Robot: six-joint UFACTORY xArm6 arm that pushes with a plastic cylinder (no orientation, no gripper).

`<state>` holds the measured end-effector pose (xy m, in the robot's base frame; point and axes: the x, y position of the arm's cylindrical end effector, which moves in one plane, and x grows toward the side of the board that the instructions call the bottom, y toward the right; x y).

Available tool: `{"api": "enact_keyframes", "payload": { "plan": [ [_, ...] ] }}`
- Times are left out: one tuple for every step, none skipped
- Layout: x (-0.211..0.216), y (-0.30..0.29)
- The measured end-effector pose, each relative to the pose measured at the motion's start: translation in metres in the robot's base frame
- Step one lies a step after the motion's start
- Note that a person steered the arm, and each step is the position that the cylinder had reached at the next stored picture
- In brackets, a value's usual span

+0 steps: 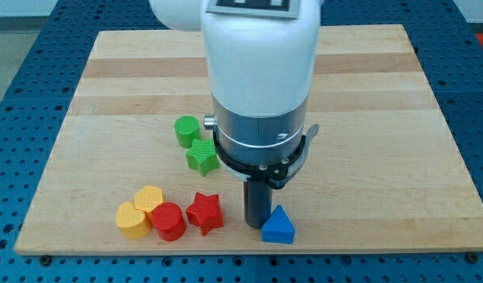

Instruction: Move the blue blocks to the right side of the green blocks

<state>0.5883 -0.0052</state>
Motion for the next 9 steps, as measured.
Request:
{"api": "enact_keyframes", "payload": {
  "plan": [
    [0.027, 0.000],
    [0.030, 0.006],
    [0.030, 0.097],
    [0.028, 0.163],
    [-0.012, 0.158],
    [-0.016, 0.150],
    [0.030, 0.242],
    [0.015, 0.195],
    [-0.041, 0.146]
  ]
}}
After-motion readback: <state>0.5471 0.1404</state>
